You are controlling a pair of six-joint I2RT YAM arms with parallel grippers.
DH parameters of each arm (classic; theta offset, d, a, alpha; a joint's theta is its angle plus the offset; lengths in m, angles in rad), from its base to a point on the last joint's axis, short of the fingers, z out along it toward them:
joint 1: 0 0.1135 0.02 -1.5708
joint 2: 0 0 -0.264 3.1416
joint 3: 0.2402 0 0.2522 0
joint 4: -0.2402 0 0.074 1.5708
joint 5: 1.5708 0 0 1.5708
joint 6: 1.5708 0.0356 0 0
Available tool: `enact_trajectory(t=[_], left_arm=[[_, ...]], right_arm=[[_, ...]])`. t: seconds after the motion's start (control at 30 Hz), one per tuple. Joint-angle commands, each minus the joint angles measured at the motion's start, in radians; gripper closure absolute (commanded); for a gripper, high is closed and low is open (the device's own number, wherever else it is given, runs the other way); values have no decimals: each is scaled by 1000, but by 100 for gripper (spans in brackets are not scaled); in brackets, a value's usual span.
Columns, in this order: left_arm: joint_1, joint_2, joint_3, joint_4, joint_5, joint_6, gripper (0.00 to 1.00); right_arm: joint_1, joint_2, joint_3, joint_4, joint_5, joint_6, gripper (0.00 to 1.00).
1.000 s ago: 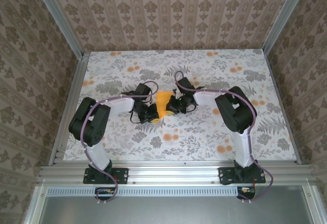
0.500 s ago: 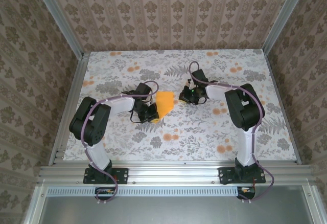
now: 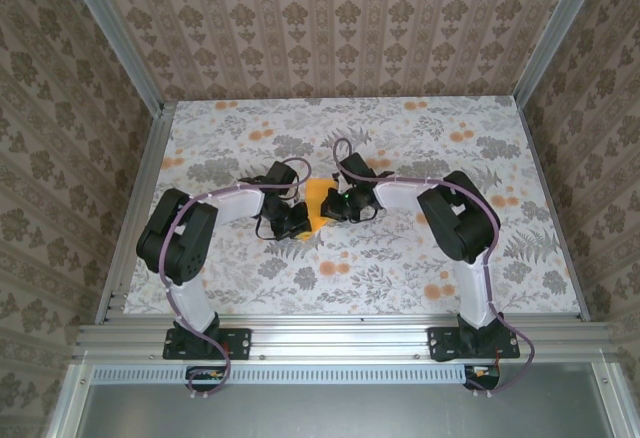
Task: Fold a paper plane with a square sheet of paper (pick it up from the middle)
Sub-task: Third fold the triangle at the center of the table.
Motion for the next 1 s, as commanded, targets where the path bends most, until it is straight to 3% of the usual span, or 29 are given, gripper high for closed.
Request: enact_trajectory(t=[0.0, 0.23, 0.47, 0.63, 0.87, 0.97], left_arm=[[-6, 62, -38, -123, -94, 17, 100], [-6, 55, -37, -120, -89, 19, 100], [-7, 60, -23, -115, -78, 16, 100], [-6, 60, -21, -111, -75, 14, 100], [-6, 20, -14, -73, -52, 16, 100], [-6, -17, 4, -23, -24, 20, 95]], right_arm=[[-37, 22, -11, -21, 34, -6, 94], [-143, -31, -41, -52, 94, -43, 94], [-74, -87, -15, -36, 28, -47, 94], [-25, -41, -23, 39, -42, 27, 94], [-13, 26, -2, 0, -20, 34, 94], [-15, 51, 5, -40, -2, 33, 94]])
